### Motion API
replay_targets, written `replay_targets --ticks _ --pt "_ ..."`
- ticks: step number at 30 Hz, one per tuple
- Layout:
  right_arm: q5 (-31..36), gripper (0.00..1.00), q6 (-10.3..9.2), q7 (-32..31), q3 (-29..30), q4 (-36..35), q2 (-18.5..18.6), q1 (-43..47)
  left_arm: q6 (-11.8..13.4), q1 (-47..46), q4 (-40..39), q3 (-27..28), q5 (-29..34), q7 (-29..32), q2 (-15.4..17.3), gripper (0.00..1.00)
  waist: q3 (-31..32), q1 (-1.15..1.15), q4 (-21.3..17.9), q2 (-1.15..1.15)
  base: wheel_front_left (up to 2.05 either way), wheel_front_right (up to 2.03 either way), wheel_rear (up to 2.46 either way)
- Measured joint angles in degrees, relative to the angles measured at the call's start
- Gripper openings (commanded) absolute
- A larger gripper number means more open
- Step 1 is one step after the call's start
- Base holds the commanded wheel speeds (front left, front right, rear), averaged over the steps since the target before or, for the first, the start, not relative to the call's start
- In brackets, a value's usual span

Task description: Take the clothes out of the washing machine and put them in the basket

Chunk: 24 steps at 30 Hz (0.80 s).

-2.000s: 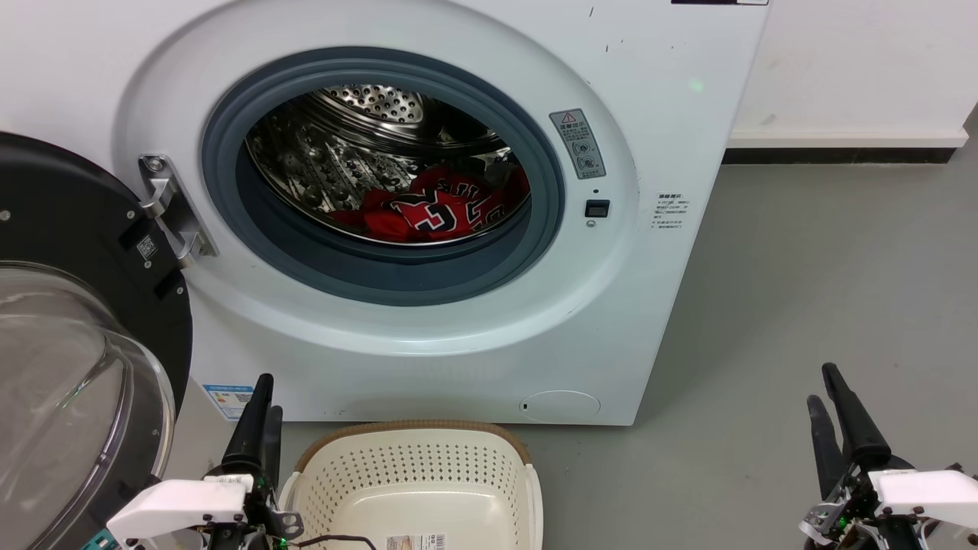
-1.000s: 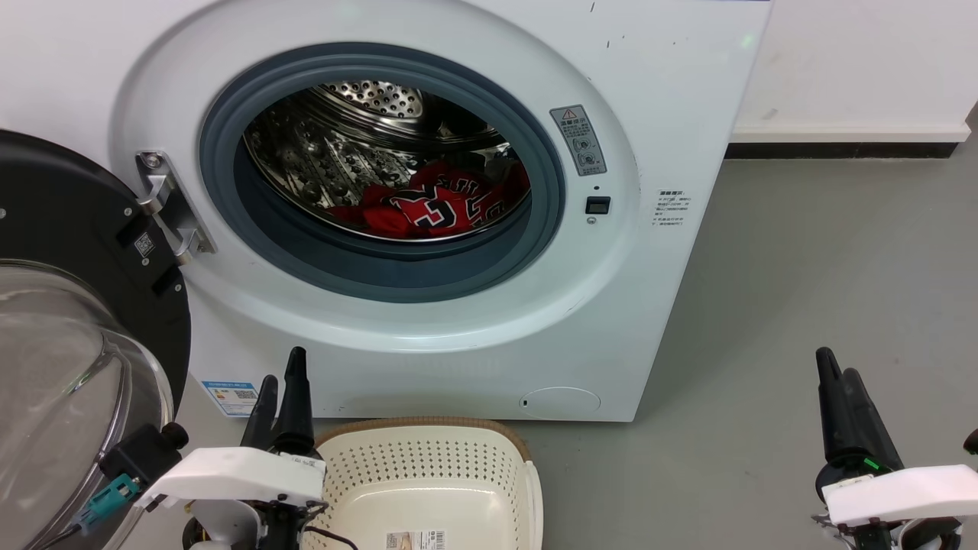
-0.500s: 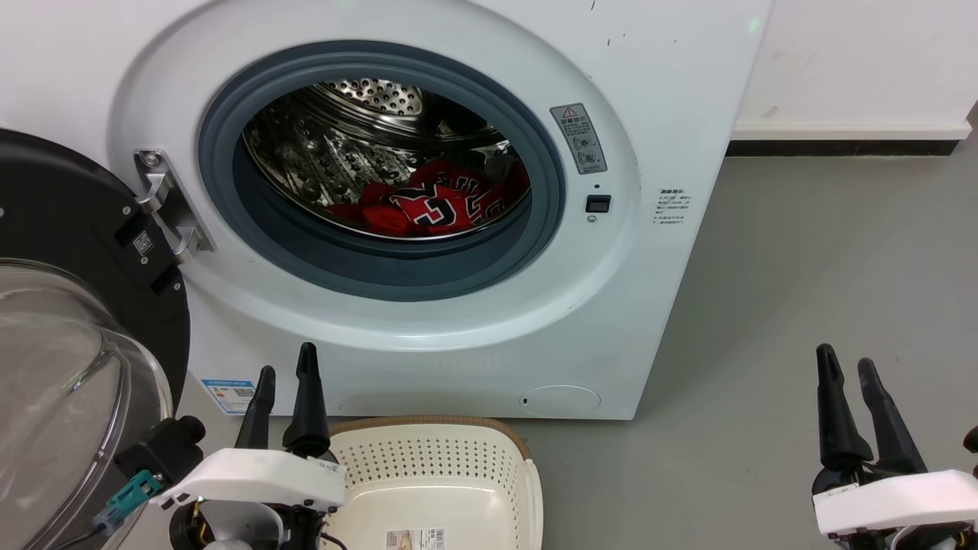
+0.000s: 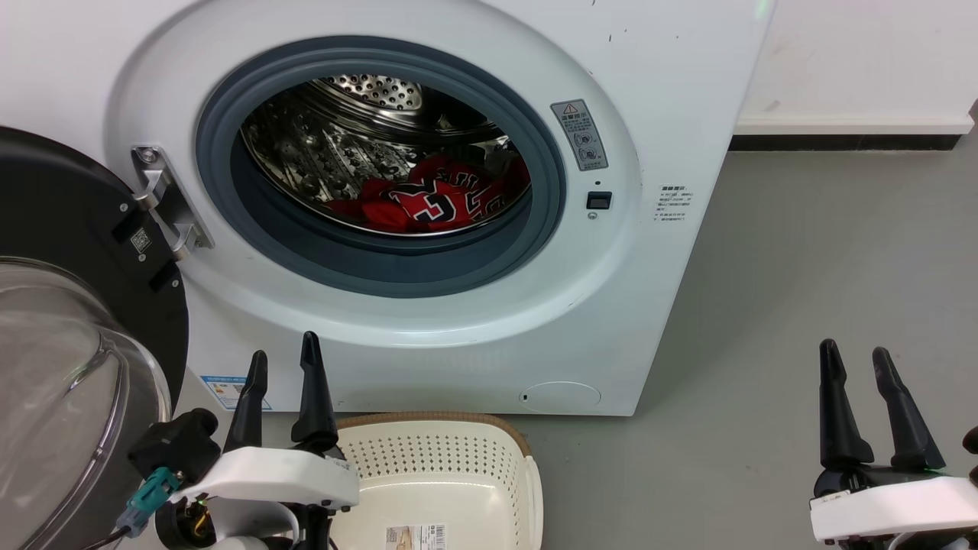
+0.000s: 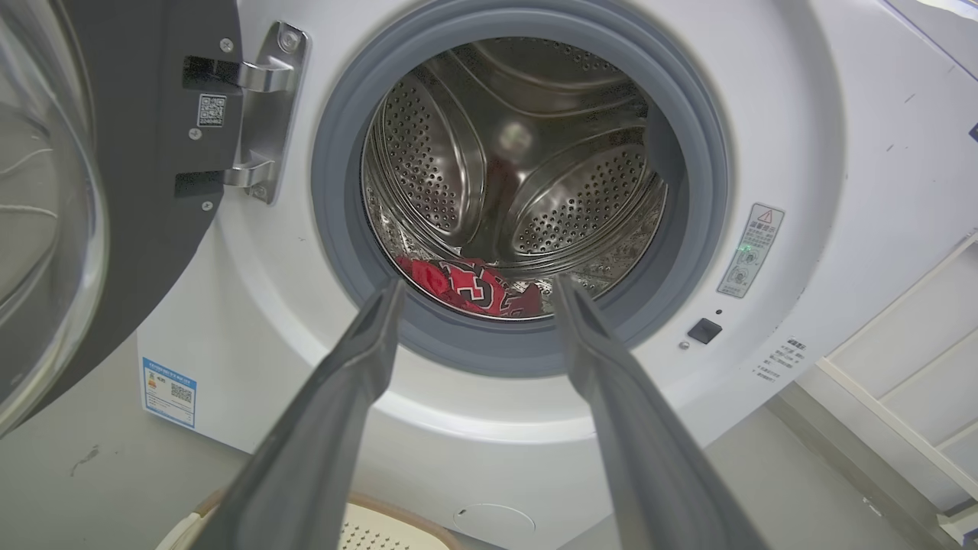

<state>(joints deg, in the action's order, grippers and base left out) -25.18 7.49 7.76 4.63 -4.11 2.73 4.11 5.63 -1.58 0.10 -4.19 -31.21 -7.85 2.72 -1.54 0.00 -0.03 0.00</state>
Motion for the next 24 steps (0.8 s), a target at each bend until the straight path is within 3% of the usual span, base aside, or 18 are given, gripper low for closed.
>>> replay_targets --ticks 24 --pt "14.4 1.00 0.00 3.4 -0.2 -4.0 0.0 1.9 1.4 1.0 -1.8 -1.7 13.2 -3.3 0.0 1.00 -0.9 0.00 0.2 0.00 0.00 0.00 0.00"
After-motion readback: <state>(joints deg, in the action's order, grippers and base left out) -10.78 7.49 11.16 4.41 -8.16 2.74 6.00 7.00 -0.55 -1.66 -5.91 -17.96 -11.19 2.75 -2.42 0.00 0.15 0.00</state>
